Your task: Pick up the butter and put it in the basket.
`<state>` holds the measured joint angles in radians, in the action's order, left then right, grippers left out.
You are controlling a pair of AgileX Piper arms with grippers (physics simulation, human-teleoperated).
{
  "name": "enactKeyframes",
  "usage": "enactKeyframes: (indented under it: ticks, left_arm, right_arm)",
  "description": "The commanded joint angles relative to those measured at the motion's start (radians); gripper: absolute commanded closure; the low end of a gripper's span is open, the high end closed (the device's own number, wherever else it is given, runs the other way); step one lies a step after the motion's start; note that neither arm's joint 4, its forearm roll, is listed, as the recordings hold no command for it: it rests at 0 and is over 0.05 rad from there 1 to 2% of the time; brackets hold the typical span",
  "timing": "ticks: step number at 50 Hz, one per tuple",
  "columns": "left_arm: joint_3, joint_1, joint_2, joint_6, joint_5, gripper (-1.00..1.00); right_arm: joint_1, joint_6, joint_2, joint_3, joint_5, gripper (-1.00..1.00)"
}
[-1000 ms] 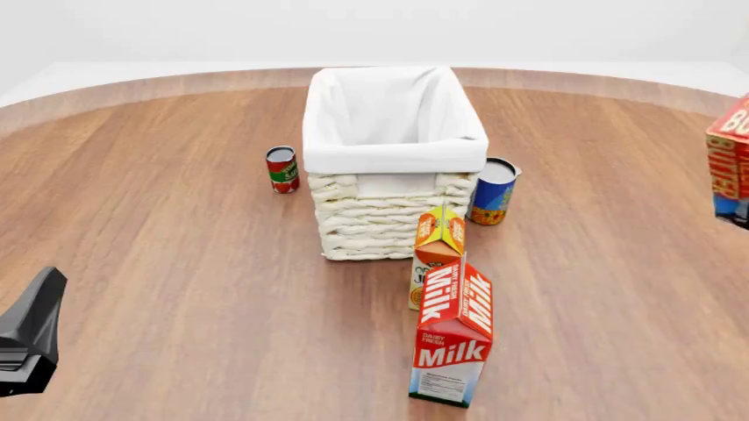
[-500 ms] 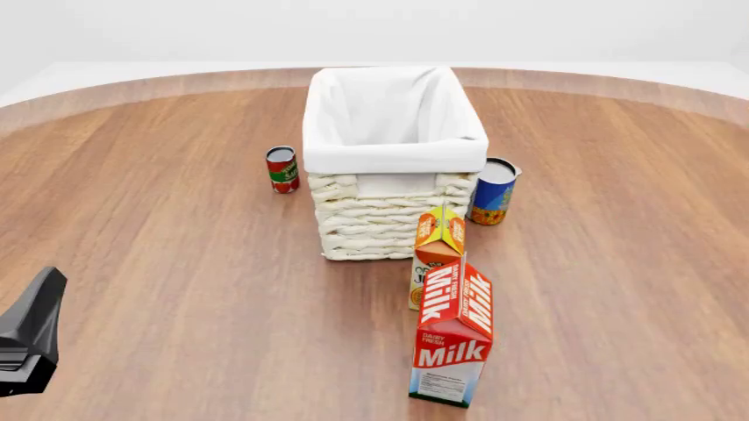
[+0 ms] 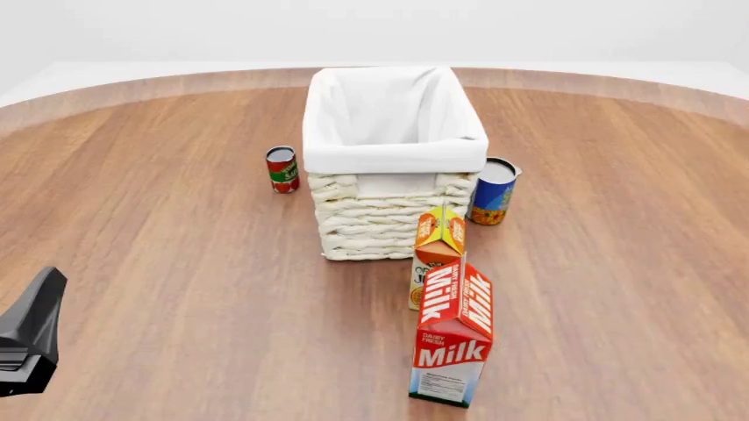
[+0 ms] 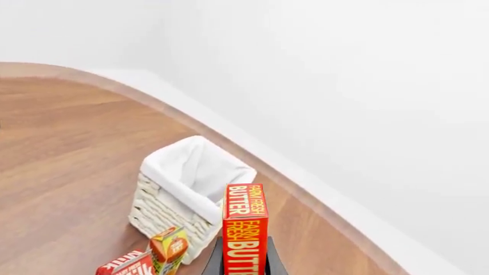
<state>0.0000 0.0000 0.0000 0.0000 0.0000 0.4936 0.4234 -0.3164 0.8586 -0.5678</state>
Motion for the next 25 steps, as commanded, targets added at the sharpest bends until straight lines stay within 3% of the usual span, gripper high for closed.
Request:
enactKeyframes:
  ticks: [1,25]
  left_arm:
    - [0.000,0.000,0.000,0.000,0.000,-1.00]
    - [0.000,0.000,0.000,0.000,0.000,-1.00]
  right_arm:
    - [-0.003,-0.011,-0.010,0.042,0.008,1.00]
    - [0.046,-0.027,-0.026,0.010,0.076,1.00]
